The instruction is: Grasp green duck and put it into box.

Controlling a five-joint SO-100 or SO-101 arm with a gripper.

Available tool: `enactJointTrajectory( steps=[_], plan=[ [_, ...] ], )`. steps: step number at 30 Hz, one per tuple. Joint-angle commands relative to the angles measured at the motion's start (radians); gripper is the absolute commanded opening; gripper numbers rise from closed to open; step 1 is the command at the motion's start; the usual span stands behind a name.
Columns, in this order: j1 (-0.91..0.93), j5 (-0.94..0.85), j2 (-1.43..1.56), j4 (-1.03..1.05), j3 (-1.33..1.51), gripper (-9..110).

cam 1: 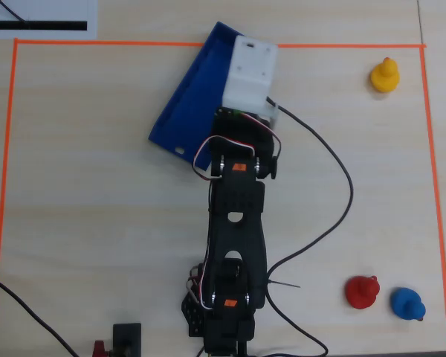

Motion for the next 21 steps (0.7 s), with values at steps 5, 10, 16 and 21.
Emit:
enactJointTrajectory(
  steps=[5, 10, 16, 21],
  plan=[
    [-0.150, 0.060, -0.215, -0.095, -0.121, 0],
    [-0.158, 0.103, -0.413, -0.106, -0.249, 0],
    [-0.137, 0.106, -0.569, -0.160, -0.278, 0],
    [-0.115, 0.081, -0.612, -0.147, -0.196, 2]
  ],
)
